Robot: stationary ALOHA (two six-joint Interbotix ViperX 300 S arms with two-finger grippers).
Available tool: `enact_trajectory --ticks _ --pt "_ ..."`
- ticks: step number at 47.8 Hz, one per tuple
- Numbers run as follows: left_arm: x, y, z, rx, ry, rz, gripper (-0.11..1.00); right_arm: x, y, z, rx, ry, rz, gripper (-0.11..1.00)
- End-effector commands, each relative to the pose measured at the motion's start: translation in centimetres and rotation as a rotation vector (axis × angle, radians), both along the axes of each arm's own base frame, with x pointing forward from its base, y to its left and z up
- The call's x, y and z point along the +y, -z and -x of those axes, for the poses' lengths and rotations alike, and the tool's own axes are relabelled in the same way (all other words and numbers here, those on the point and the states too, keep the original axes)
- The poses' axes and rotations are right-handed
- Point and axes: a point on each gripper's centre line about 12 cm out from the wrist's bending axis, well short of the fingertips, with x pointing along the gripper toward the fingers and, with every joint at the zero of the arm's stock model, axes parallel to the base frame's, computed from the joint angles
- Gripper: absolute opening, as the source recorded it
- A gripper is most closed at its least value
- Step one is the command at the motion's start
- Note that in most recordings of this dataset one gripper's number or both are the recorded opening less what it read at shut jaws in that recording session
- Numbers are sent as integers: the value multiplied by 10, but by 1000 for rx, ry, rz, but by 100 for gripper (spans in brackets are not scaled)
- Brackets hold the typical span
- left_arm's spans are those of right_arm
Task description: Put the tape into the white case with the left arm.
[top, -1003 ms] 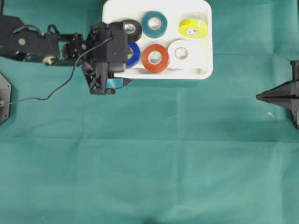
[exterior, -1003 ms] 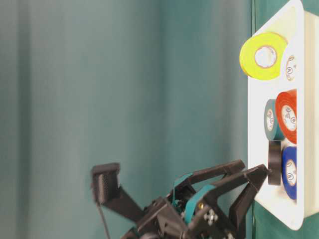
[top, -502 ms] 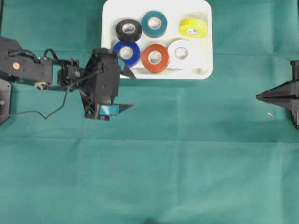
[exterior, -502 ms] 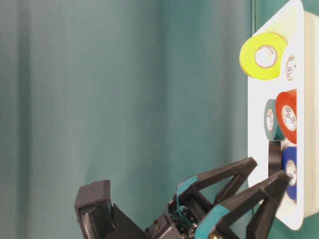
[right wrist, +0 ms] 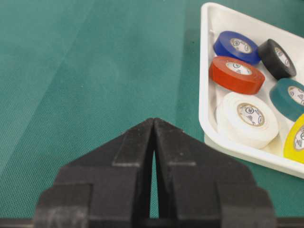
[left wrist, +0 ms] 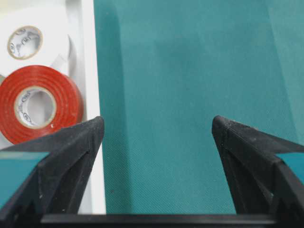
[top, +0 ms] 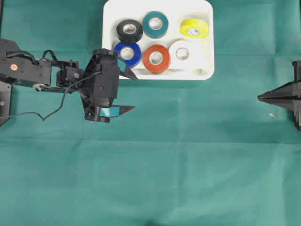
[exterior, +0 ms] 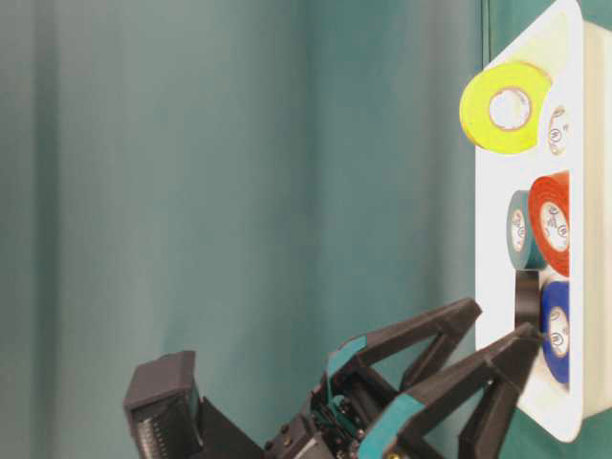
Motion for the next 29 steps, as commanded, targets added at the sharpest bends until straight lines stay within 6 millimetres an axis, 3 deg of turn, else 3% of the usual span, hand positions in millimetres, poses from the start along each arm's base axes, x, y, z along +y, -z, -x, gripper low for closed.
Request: enact_trajectory --ticks 1,16,29 --pt "-1 -13 0 -43 5 -4 96 1 6 2 15 -7 10 -9" --pt "-1 -25 14 -75 5 -6 96 1 6 2 15 -8 8 -9" --pt "-2 -32 43 -103 5 -7 96 1 6 2 15 -9 10 -9"
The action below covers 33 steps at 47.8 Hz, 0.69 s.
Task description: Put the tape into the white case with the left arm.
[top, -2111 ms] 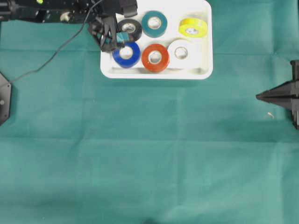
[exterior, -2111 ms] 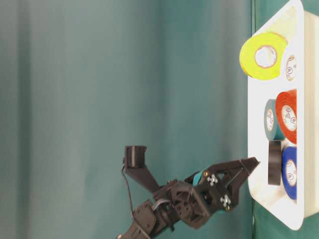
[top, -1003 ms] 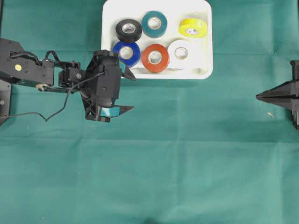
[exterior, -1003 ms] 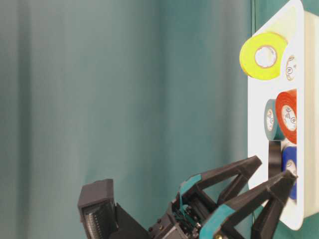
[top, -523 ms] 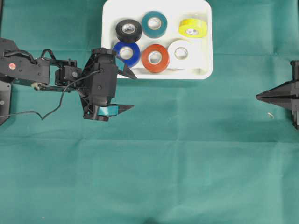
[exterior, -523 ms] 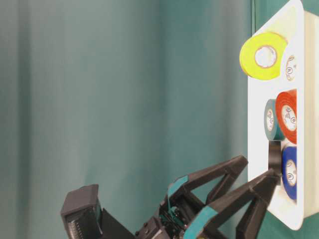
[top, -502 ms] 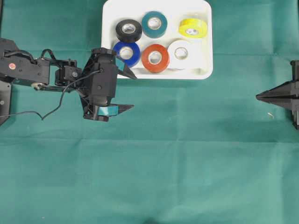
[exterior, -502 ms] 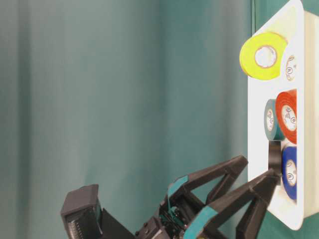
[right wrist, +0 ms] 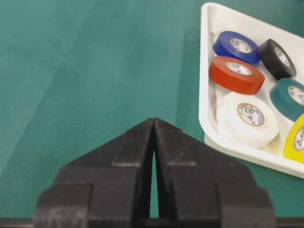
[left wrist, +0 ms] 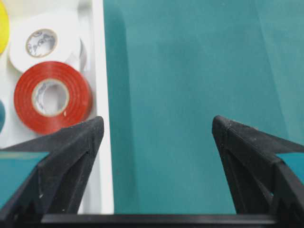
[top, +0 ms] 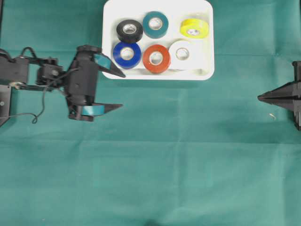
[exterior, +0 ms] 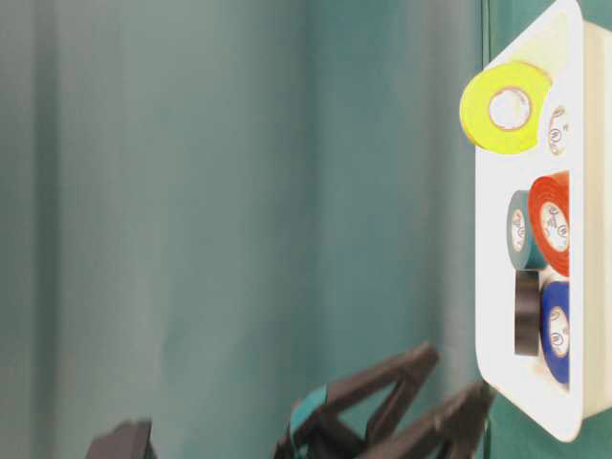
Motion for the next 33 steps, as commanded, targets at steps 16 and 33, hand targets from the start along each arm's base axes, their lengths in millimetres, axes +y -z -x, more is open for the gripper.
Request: enact_trajectory --ticks 16,33 --pt "-1 -17 50 -95 -5 5 96 1 6 2 16 -7 7 -9" --pt "-2 -14 75 -119 -15 26 96 0 6 2 16 -4 4 -9"
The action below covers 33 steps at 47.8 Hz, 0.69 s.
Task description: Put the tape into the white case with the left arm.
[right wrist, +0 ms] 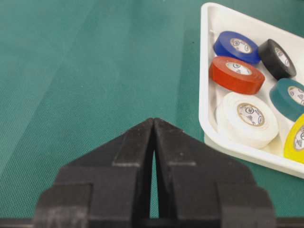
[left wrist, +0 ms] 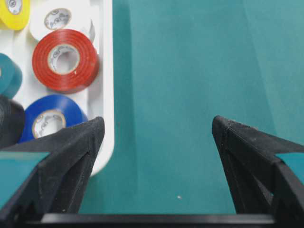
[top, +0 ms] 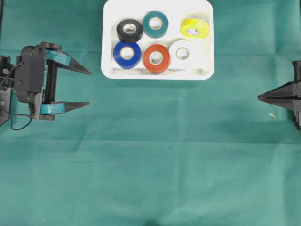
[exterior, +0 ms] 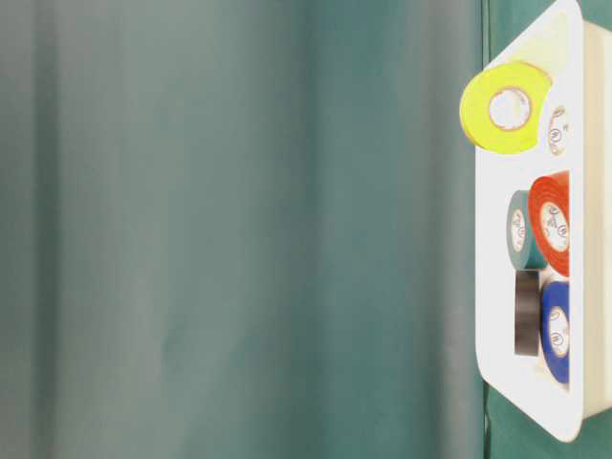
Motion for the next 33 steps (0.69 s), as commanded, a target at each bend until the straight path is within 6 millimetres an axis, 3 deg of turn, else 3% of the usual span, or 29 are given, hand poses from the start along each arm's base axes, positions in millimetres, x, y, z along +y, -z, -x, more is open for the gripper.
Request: enact_trajectory --ticks 1,33 --pt "0 -6 2 -31 -2 6 96 0 6 2 17 -6 8 -9" --pt "-1 16 22 13 -8 15 96 1 6 2 17 -8 8 -9"
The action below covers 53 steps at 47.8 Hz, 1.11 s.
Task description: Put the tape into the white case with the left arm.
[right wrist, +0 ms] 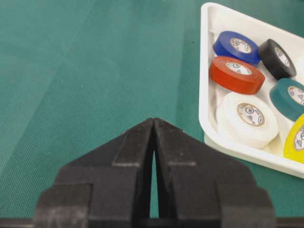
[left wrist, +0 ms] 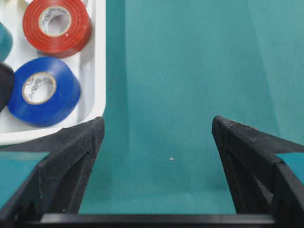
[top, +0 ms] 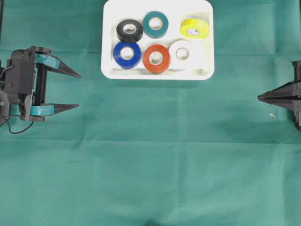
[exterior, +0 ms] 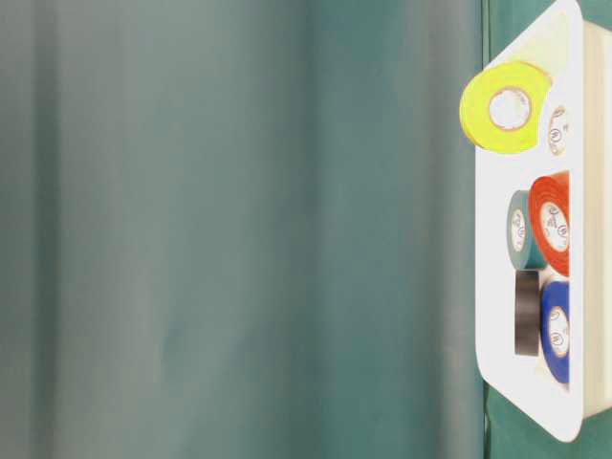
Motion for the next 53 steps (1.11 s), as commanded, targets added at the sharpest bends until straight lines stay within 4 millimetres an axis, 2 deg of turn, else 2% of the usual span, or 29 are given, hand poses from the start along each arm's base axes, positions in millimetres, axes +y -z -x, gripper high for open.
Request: enact_trajectory --ticks 1,22,36,53 --pt "0 -4 -2 -19 -2 3 96 1 6 2 16 -6 4 -9" --pt "0 -4 11 -48 -3 4 96 0 6 2 16 -4 4 -9" --pt "-1 6 30 -54 -5 7 96 1 6 2 16 -7 5 -9" --pt "-1 5 53 -140 -15 24 96 0 6 2 16 -5 5 -9"
